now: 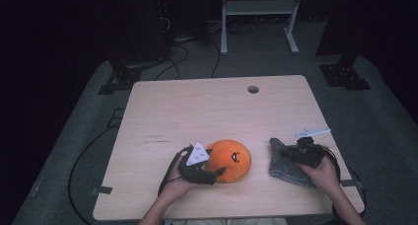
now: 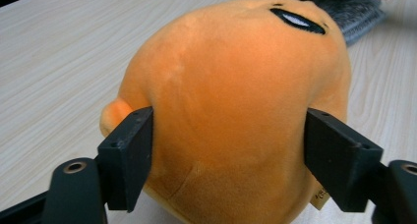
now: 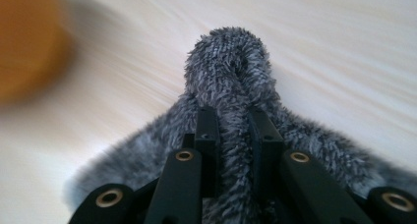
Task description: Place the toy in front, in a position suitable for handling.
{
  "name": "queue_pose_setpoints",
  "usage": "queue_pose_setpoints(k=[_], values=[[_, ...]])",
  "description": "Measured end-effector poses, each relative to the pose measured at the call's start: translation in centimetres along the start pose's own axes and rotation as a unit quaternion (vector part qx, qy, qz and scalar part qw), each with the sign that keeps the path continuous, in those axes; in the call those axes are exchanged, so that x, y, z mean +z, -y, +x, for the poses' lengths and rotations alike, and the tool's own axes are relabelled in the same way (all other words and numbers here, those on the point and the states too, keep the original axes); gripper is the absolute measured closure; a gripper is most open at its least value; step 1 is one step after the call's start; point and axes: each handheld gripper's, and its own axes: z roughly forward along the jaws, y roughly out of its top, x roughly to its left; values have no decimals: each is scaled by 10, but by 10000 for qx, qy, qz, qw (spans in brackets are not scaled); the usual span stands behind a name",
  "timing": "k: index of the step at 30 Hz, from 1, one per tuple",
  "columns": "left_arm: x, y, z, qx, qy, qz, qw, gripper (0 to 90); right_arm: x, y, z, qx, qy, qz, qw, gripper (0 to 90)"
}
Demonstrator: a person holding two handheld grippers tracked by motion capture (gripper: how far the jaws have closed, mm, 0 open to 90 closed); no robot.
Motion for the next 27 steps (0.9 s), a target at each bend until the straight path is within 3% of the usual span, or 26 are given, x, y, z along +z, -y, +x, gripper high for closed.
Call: queue_pose_setpoints(k=[2,4,6,9,10,11,13,17,19,21,24,27], values=[[1,-1,1,-127,17,-31,9999,256,-16,-7,15,-46,-520,-458,9976,773],[1,-4,3,-342,68,-91,9994,266,-28,-14,35,-287,-856,-766,9930,773],[0,-8,4,-654,186,-165,9975,281,-36,-22,61,-625,-1195,-1014,9857,771],[1,-10,0,-597,176,-88,9980,286,-34,-29,99,-1117,-1515,-1080,9762,769],[2,-10,-2,-566,109,-39,9983,286,-31,-30,106,-1198,-1517,-1046,9755,767],[2,-9,-1,-570,92,-18,9983,286,-26,-30,115,-1402,-1311,-933,9770,765],[2,-6,2,-710,95,-35,9974,287,-15,-27,117,-1612,-990,-790,9788,761],[4,-2,6,-834,43,-66,9965,284,-11,-16,98,-1300,-690,-585,9874,763],[5,0,8,-945,24,-99,9955,282,-12,-10,91,-1063,-699,-573,9902,762],[7,1,6,-930,-26,-136,9956,276,-16,-10,94,-999,-843,-757,9885,761],[9,-1,2,-815,-109,-129,9965,268,-20,-22,108,-1167,-948,-1086,9826,760],[7,1,4,-817,-64,-148,9965,263,-8,-23,115,-1453,-739,-869,9828,760]])
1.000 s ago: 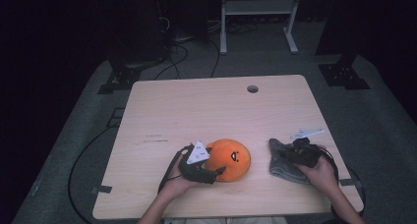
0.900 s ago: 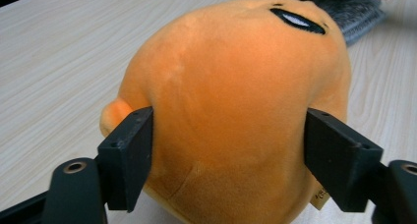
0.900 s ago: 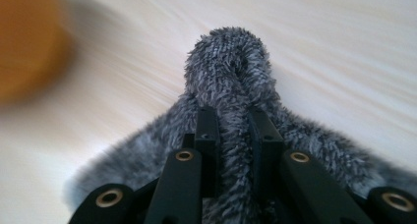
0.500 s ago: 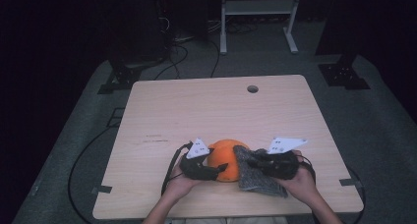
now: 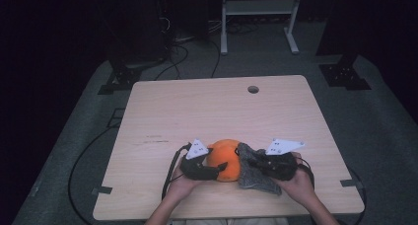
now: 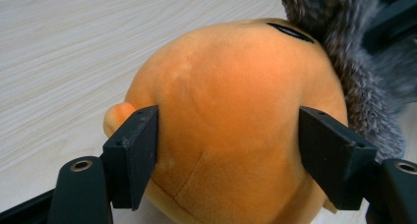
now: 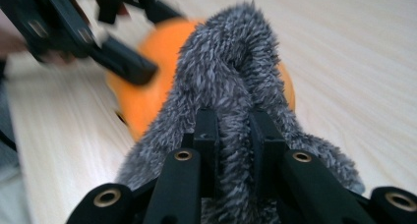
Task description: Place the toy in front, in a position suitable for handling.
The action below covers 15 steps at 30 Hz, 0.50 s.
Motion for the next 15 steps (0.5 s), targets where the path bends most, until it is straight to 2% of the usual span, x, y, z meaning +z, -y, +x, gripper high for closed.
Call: queue_pose_setpoints(k=[2,4,6,10,12,15], values=[[-1,1,1,42,8,9,10000,263,1,6,-6,165,-114,109,9997,759],[-1,1,1,34,-10,26,10000,261,-2,13,-10,237,-14,260,9994,759],[-1,2,0,57,-27,17,10000,261,-5,19,-11,322,-40,322,9990,752],[0,2,-2,113,-91,43,9999,256,-7,12,-6,187,-53,100,9998,655],[0,2,-2,128,-89,48,9999,255,-2,8,-4,152,-64,37,9999,596],[1,3,-2,180,-67,98,9998,246,2,5,-4,171,-63,-3,9998,579]])
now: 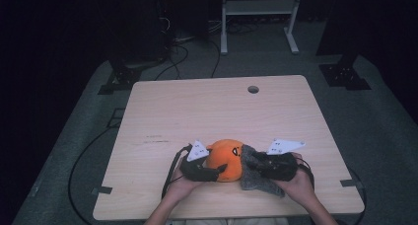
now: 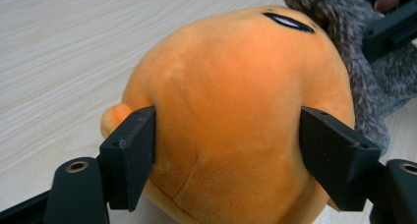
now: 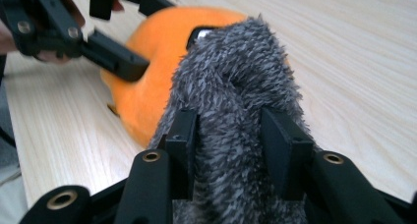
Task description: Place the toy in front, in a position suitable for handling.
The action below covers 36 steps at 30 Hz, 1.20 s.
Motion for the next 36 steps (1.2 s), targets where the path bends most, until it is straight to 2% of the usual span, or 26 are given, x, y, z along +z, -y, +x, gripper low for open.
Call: queue_pose_setpoints(k=[6,8,10,13,14,15,16,18,19,21,23,24,26,29,30,32,34,35,36], values=[[1,1,0,14,2,-4,10000,246,3,-3,-5,134,-100,-141,9998,585],[0,0,0,27,1,1,10000,246,4,-2,-8,243,-150,-134,9995,677],[0,1,3,-36,67,-33,10000,246,5,0,-11,379,-185,-82,9991,738],[-1,1,6,-128,115,-24,9998,239,4,9,-16,777,-312,81,9965,760],[-2,1,6,-118,111,-23,9999,238,3,11,-16,812,-288,150,9962,763],[-1,1,5,-70,94,-18,9999,237,1,15,-16,757,-194,218,9967,765],[0,1,4,-20,83,-22,10000,237,-2,15,-16,791,-209,168,9965,765],[1,1,1,40,60,-29,10000,238,-8,8,-12,748,-252,-135,9968,765],[2,1,0,81,43,-27,10000,239,-12,0,-7,634,-278,-345,9970,764],[2,0,-2,114,3,-18,9999,239,-11,-10,0,401,-214,-458,9979,758],[1,0,-1,128,3,1,9999,240,-1,-9,3,279,-178,-286,9990,758],[0,1,-1,123,27,-3,9999,240,2,-6,2,302,-197,-207,9991,760],[0,1,1,47,17,-13,10000,239,3,1,-5,457,-184,-50,9988,761],[0,1,5,-140,23,-20,9999,239,0,12,-13,607,54,319,9976,768],[1,1,5,-147,6,-24,9999,239,-1,14,-13,614,59,319,9976,769],[2,0,2,-129,-57,-47,9999,238,-7,10,-8,535,-11,112,9985,769],[5,0,1,-174,-116,-97,9997,236,-8,0,3,368,-144,-151,9991,768],[5,0,1,-195,-147,-79,9997,233,-4,-6,10,220,-233,-221,9992,767],[6,-1,2,-243,-151,-69,9996,231,-1,-8,14,87,-216,-189,9995,766]])
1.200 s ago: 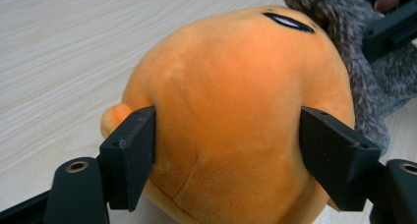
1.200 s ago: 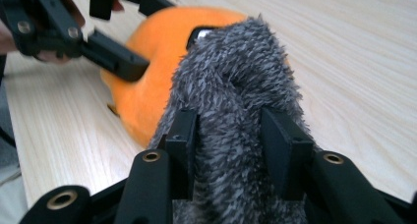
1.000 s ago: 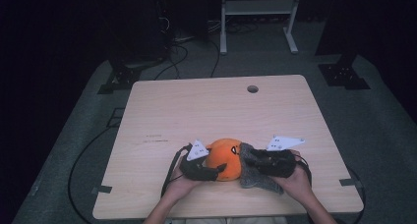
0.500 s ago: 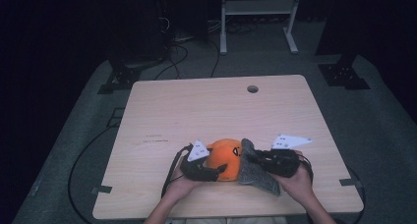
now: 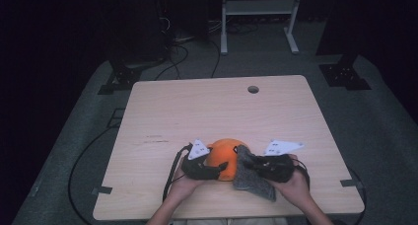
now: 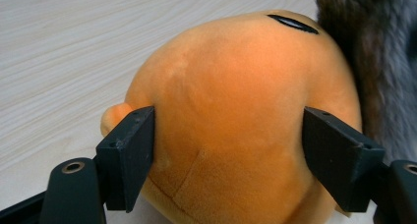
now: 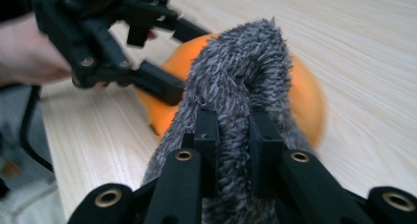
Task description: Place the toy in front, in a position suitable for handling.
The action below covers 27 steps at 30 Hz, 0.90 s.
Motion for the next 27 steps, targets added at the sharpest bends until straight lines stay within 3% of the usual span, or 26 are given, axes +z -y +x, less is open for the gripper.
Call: queue_pose_setpoints(k=[2,4,8,10,12,14,16,18,22,24,27], values=[[-1,0,3,-45,40,-8,10000,231,9,1,7,-254,164,140,9994,765],[-2,1,4,-112,59,-13,9999,231,8,5,4,-158,101,163,9997,769],[-1,0,4,-140,43,2,9999,231,3,18,-4,-7,199,462,9987,771],[1,0,1,-93,29,-15,10000,231,-1,17,-3,42,191,386,9991,772],[2,-1,-1,-55,-14,4,10000,232,-3,6,5,-100,140,134,9998,772],[1,-1,-1,-65,-22,1,10000,231,3,-2,12,-288,181,101,9994,769],[0,0,1,-117,74,-24,9999,227,11,0,13,-411,209,240,9986,769],[-1,-1,3,-264,201,-57,9994,219,13,4,9,-355,110,326,9988,769],[0,1,3,-289,165,-89,9994,220,7,16,3,-237,46,652,9976,771],[0,0,1,-76,122,-34,9999,223,0,15,1,-142,57,449,9989,773],[0,0,-5,157,47,-25,9999,231,-9,-3,-4,-70,187,-38,9998,771]])
